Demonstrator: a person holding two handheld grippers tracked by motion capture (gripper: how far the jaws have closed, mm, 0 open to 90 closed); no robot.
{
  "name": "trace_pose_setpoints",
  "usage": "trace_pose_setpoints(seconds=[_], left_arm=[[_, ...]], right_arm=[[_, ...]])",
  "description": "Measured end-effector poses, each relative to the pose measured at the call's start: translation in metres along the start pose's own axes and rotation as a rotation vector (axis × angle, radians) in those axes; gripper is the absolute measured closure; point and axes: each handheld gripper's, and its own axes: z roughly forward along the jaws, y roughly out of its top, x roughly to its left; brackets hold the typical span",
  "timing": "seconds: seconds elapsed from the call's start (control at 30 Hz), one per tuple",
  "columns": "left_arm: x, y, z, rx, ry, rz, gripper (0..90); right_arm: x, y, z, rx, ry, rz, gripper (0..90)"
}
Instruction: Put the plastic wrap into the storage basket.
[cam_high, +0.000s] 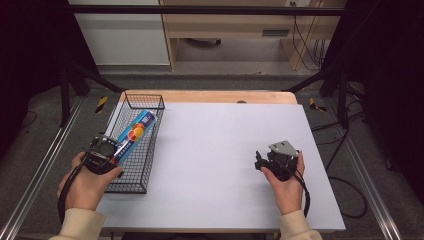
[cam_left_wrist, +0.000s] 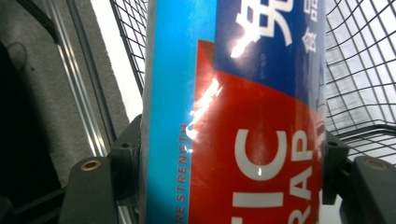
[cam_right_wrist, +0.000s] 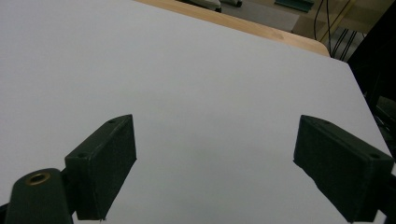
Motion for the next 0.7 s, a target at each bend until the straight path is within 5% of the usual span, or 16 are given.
trace_pose_setpoints(seconds=[0.7], left_arm=[[0.006,0.017,-0.001,0.104,-0.006,-0.007,31.6]], right_arm=[[0.004,0.000,0.001,0.016,0.021,-0.017,13.1]])
